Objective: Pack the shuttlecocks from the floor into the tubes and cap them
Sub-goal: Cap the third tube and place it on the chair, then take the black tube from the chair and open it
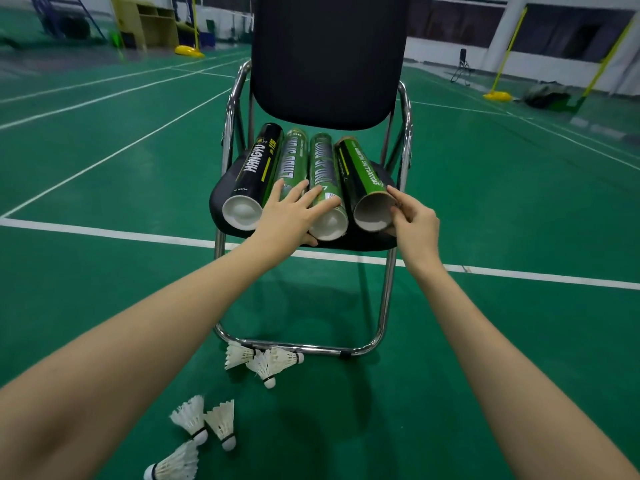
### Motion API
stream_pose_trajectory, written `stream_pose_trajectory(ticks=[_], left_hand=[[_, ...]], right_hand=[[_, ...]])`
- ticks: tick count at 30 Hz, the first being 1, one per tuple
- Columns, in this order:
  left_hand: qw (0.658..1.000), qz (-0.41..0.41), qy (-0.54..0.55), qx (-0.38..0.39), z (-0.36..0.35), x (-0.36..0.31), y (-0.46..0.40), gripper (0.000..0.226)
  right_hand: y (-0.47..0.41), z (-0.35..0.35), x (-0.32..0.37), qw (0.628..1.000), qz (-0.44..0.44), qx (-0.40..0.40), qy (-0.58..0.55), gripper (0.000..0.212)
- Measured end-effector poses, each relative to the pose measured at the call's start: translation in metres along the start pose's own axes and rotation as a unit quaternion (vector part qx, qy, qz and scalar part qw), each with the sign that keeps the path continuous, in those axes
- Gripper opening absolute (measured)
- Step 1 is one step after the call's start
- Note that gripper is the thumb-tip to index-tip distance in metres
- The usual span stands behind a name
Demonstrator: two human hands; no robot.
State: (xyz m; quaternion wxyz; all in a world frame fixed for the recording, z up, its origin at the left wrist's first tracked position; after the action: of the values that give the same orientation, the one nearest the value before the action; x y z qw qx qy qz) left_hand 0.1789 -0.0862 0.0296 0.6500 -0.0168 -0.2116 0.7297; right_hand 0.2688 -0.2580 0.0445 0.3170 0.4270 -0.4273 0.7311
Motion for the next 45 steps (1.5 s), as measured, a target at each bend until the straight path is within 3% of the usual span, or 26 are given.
stream_pose_trajectory(ticks=[6,10,14,17,20,25,30,36,45], left_hand=[[0.997,0.04,0.07,0.007,0.014,-0.007,0.006,0.093],[0.992,0.02,0.1,-0.08,0.059,-0.016,0.007,0.093],[0.969,0.0,0.187,-0.16,0.107,-0.019,0.008,0.095],[0.943,-0.065,0.266,-0.187,0.135,-0.025,0.016,0.094],[0.939,-0.106,0.265,-0.194,0.149,-0.027,0.03,0.093],[0.948,-0.16,0.223,-0.163,0.153,-0.03,0.067,0.082],[0.966,-0.154,0.169,-0.122,0.134,-0.035,0.115,0.083],[0.969,-0.089,0.208,-0.095,0.082,-0.037,0.165,0.077],[0.954,0.008,0.297,0.037,-0.037,-0.058,0.217,0.077]], right_hand=[[0.008,0.015,0.012,0.992,-0.018,-0.098,-0.072,0.034],[0.023,0.022,0.028,0.984,-0.008,-0.136,-0.116,0.034],[0.035,0.024,0.06,0.983,0.024,-0.1,-0.152,0.033],[0.047,0.024,0.083,0.983,0.044,-0.055,-0.171,0.032],[0.064,0.02,0.097,0.982,0.04,0.003,-0.184,0.031],[0.091,0.006,0.094,0.974,-0.005,0.097,-0.206,0.028],[0.12,-0.024,0.072,0.957,-0.048,0.189,-0.213,0.026],[0.155,-0.059,0.023,0.933,-0.123,0.247,-0.232,0.024],[0.204,-0.098,-0.079,0.907,-0.245,0.297,-0.172,0.026]])
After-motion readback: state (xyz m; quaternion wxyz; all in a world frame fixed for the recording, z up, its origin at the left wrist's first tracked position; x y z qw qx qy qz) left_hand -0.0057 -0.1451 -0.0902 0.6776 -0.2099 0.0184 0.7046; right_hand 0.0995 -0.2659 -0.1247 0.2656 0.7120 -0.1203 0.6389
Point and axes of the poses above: each hand's wrist, its own y-axis away from the middle knuckle, its own z-axis out of the back of the hand, x = y × z, the point moved 6 cm from there along -y, towards the middle knuckle, and after that the axes turned 7 degrees about x, right-handed, at the moved point
